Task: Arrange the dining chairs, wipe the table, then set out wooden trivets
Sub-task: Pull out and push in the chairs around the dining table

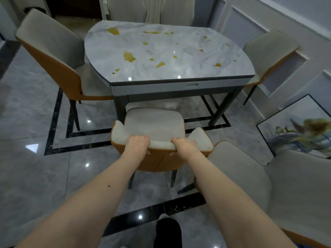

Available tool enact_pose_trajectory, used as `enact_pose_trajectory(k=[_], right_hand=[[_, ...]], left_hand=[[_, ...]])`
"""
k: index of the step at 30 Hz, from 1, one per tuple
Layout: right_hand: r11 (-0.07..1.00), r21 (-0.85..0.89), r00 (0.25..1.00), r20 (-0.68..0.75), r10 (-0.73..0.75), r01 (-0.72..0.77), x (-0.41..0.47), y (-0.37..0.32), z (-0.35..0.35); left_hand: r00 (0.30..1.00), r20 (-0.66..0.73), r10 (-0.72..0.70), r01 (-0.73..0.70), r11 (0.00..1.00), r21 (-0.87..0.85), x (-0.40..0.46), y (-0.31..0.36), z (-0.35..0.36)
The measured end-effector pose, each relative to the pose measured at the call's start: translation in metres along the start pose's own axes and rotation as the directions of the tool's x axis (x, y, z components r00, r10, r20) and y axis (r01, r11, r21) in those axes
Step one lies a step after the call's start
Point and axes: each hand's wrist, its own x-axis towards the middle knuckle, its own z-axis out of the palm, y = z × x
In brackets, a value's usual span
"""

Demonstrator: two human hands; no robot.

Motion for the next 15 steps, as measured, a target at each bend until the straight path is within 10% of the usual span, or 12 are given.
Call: enact_pose_trajectory(k=[15], right_hand=[[0.988, -0.047, 0.987, -0.058, -0.148, 0.145, 0.127, 0.093, -0.068]], left_hand=[[0.979, -0.001, -0.204, 0.204, 0.978, -0.043, 0.147, 0.03, -0.034]])
